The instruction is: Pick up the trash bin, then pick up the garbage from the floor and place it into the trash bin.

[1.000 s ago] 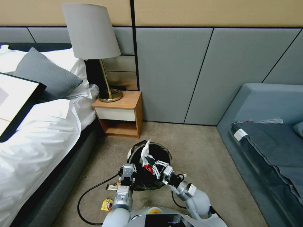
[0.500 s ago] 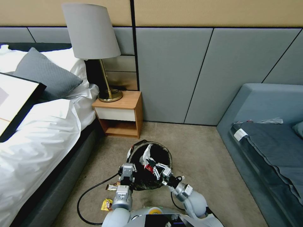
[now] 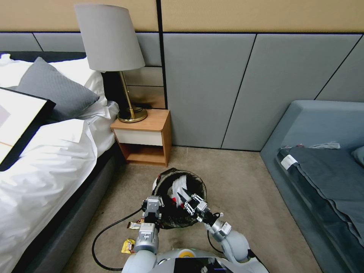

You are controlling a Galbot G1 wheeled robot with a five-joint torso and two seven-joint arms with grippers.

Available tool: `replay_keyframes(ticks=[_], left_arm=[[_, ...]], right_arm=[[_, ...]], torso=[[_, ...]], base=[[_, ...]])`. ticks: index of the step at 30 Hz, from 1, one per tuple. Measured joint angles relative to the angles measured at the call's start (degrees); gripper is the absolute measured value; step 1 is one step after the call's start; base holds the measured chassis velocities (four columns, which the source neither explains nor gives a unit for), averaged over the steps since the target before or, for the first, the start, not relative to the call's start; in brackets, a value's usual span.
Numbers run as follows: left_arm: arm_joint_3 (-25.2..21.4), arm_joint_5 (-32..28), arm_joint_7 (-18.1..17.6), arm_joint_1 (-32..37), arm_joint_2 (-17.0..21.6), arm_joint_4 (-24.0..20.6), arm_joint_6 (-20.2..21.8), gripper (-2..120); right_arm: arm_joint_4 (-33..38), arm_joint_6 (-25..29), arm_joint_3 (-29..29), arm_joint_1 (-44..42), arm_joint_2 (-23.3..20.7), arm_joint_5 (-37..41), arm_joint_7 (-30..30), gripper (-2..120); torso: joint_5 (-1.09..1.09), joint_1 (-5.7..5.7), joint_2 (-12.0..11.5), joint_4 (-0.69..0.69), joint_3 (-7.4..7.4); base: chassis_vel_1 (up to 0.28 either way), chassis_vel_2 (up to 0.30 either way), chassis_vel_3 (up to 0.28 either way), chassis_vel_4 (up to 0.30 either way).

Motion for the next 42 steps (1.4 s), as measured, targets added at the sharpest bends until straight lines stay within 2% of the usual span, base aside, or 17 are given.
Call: replay_keyframes(ticks=[3, 5, 6, 8, 11, 15, 20, 23, 24, 28, 29, 30, 32, 33, 36, 42], left_arm=[[0.0, 0.0, 0.0, 0.0, 0.0, -0.1, 0.0, 1], [0.0, -0.1, 0.0, 0.0, 0.1, -0.2, 0.0, 1], [0.0, -0.1, 0.0, 0.0, 0.1, -0.2, 0.0, 1], [0.0, -0.1, 0.0, 0.0, 0.1, -0.3, 0.0, 1], [0.0, -0.1, 0.0, 0.1, 0.0, -0.4, 0.0, 1], [0.0, -0.1, 0.0, 0.1, 0.0, -0.5, 0.0, 1], [-0.1, -0.1, 0.0, 0.1, 0.0, -0.5, 0.0, 1], [-0.2, -0.1, 0.0, 0.0, -0.1, -0.4, 0.0, 1], [-0.2, -0.1, 0.0, 0.0, -0.1, -0.4, 0.0, 1], [-0.4, -0.1, -0.1, 0.1, -0.3, -0.3, 0.0, 1], [-0.4, -0.1, -0.1, 0.1, -0.3, -0.3, 0.0, 1], [-0.6, -0.1, -0.1, 0.1, -0.4, -0.3, 0.0, 1], [-0.8, -0.2, -0.2, 0.0, -0.6, -0.1, 0.0, 1], [-0.8, -0.2, -0.2, 0.0, -0.6, -0.1, 0.0, 1], [-0.9, -0.3, -0.2, -0.1, -0.7, -0.1, 0.0, 1], [-0.9, -0.5, -0.2, -0.1, -0.7, -0.1, 0.1, 1]], right_arm=[[0.2, 0.0, 0.1, -0.2, -0.2, 0.0, 0.0, 78], [0.3, 0.0, 0.2, -0.3, -0.3, 0.0, 0.0, 81], [0.5, 0.0, 0.2, -0.5, -0.4, 0.0, 0.0, 88], [0.7, 0.0, 0.3, -0.6, -0.5, 0.1, 0.0, 91], [1.2, 0.0, 0.5, -0.6, -0.6, 0.2, 0.2, 103], [1.7, 0.1, 0.5, -0.9, -0.6, 0.2, 0.4, 111], [3.6, 1.0, 0.9, -1.7, -0.3, 0.1, 1.6, 114], [9.3, 1.2, 1.5, -4.0, 0.7, -2.7, 8.4, 114], [9.3, 1.2, 1.5, -4.0, 0.7, -2.7, 8.4, 114], [18.2, -2.6, 2.0, -9.5, 4.0, -13.4, 24.6, 112], [18.2, -2.6, 2.0, -9.5, 4.0, -13.4, 24.6, 112], [20.3, -4.9, 2.1, -11.3, 5.3, -15.3, 29.3, 110], [22.9, -8.2, 2.3, -13.5, 8.7, -17.1, 35.0, 104], [22.9, -8.2, 2.3, -13.5, 8.7, -17.1, 35.0, 104], [24.6, -10.9, 2.7, -14.9, 12.5, -17.5, 39.9, 100], [24.2, -11.1, 4.7, -15.2, 13.1, -17.5, 41.2, 100]], torso=[[0.0, 0.0, 0.0, 0.0, 0.0], [0.0, 0.0, 0.0, 0.0, 0.0], [0.0, 0.0, 0.0, 0.0, 0.0], [0.0, 0.0, 0.0, 0.0, 0.0], [0.0, 0.0, 0.0, 0.0, 0.0], [0.0, 0.0, 0.0, 0.0, 0.0], [0.0, 0.0, 0.0, 0.0, 0.0], [-0.01, 0.0, 0.0, 0.01, 0.0], [-0.01, 0.0, 0.0, 0.01, 0.0], [0.0, 0.0, 0.0, 0.0, 0.0], [0.0, 0.0, 0.0, 0.0, 0.0], [-0.01, 0.0, 0.0, 0.0, 0.0], [-0.01, 0.0, 0.0, -0.01, 0.0], [-0.01, 0.0, 0.0, -0.01, 0.0], [-0.01, 0.0, 0.0, -0.01, 0.0], [0.0, 0.0, 0.0, 0.01, 0.0]], base=[[0.0, 0.0, 0.0, 0.0], [0.0, 0.0, 0.0, 0.0], [0.0, 0.0, 0.0, 0.0], [0.0, 0.0, 0.0, 0.0], [0.0, 0.0, 0.0, 0.0], [0.0, 0.0, 0.0, 0.0], [0.0, 0.0, 0.0, 0.0], [0.0, 0.0, 0.0, 0.0], [0.0, 0.0, 0.0, 0.0], [0.0, 0.0, 0.0, 0.0], [0.0, 0.0, 0.0, 0.0], [0.0, 0.0, 0.0, 0.0], [0.0, 0.0, 0.0, 0.0], [0.0, 0.0, 0.0, 0.0], [0.0, 0.0, 0.0, 0.0], [0.0, 0.0, 0.0, 0.0]])
